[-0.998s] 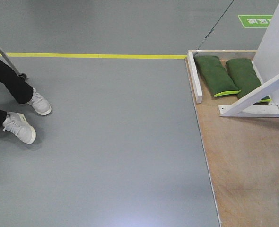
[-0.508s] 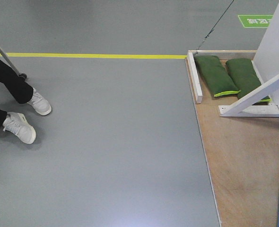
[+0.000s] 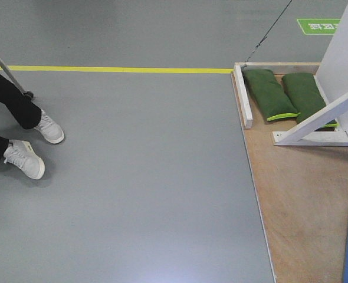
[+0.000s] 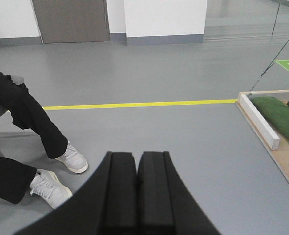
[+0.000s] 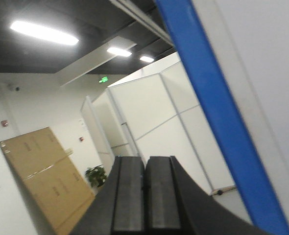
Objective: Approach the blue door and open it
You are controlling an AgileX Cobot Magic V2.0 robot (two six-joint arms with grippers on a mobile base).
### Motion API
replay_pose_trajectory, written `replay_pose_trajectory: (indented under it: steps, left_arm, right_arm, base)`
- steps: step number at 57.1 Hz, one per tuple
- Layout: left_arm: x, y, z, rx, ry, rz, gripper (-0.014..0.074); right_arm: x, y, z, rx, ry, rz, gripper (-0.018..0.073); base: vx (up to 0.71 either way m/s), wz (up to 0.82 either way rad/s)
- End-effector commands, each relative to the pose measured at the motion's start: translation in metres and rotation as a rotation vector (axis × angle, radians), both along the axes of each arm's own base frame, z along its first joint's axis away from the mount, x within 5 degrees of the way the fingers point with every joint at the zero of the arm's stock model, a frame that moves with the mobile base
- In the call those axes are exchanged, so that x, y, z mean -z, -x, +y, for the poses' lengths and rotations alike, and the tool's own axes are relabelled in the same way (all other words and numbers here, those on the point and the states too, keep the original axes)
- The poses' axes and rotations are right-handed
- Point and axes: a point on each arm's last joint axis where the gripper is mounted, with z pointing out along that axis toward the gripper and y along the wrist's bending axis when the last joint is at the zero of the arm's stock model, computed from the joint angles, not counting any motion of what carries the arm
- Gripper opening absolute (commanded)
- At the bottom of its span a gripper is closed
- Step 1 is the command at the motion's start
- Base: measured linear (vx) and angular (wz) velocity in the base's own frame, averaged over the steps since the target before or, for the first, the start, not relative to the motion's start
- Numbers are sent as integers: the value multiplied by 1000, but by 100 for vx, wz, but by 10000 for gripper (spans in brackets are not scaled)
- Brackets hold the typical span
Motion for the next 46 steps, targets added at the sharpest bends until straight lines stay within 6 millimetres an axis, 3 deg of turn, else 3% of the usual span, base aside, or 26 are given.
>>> replay_pose_trajectory:
  steps: [1,8,14,31,37,46]
  left_arm:
    - [-17,1,-1,11,10,-123,73]
    - [-17,1,-1,11,10,-123,73]
    - [-17,1,-1,11,10,-123,73]
    - [-17,1,-1,11,10,-123,73]
    - [-17,1,-1,11,10,-123,73]
    - [-17,1,-1,11,10,-123,73]
  right_arm:
    - [-22,21,25,116,142,-5,12]
    - [-19,43,22,207,135,-7,12]
    - [-11,61,7,269,108,-9,12]
    - [36,94,-73,356,52,-25,12]
    - [52,92,-96,363,29,23,12]
    - [74,66,-128,300,-10,76,12]
  base:
    - [0,0]
    - [0,0]
    - [0,0]
    - [0,0]
    - [0,0]
    - [0,0]
